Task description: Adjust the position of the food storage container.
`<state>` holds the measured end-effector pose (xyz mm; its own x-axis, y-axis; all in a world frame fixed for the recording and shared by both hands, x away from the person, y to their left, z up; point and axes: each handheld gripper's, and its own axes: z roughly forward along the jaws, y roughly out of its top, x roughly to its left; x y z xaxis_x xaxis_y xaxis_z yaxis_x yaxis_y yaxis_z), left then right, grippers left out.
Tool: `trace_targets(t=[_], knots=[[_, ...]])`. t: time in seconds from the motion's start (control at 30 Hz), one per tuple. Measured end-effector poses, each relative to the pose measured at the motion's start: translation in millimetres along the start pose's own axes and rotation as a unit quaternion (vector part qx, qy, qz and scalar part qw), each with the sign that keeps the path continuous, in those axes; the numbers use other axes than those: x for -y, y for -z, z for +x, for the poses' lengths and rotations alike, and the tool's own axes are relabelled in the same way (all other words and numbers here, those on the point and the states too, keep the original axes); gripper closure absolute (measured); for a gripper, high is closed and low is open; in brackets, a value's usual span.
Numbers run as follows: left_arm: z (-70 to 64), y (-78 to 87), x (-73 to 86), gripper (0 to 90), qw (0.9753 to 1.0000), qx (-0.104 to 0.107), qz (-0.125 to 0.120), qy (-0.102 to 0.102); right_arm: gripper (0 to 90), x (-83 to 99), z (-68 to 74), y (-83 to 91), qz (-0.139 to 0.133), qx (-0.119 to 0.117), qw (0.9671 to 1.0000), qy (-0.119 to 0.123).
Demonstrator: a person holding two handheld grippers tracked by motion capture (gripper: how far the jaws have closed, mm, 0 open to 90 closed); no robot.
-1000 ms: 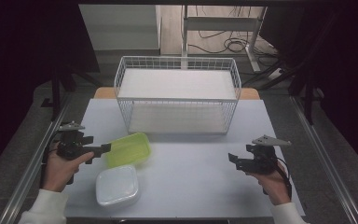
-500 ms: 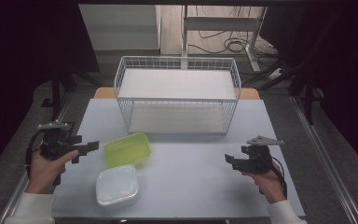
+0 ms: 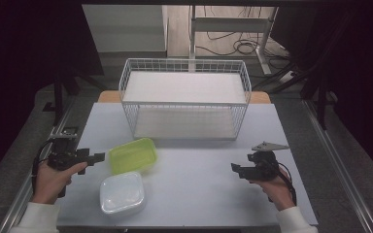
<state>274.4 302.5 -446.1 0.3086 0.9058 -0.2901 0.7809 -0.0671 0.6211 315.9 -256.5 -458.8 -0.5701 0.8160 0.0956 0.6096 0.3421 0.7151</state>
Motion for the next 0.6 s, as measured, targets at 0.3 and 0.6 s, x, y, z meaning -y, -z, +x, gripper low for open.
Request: trace_targets(t=[0.3, 0.6], knots=[[12.3, -12.7, 4.2, 49.7, 0.9994, -0.01, 0.023, 0.023, 22.7, 2.3, 0.3, -1.1, 0.011, 0.003, 0.9999, 0.001], [20.3, -20.2, 7.4, 74.6, 0.9989, 0.01, 0.029, 0.036, 22.7, 2.7, -1.3, 1.1, 0.012, 0.009, 0.9999, 0.001]])
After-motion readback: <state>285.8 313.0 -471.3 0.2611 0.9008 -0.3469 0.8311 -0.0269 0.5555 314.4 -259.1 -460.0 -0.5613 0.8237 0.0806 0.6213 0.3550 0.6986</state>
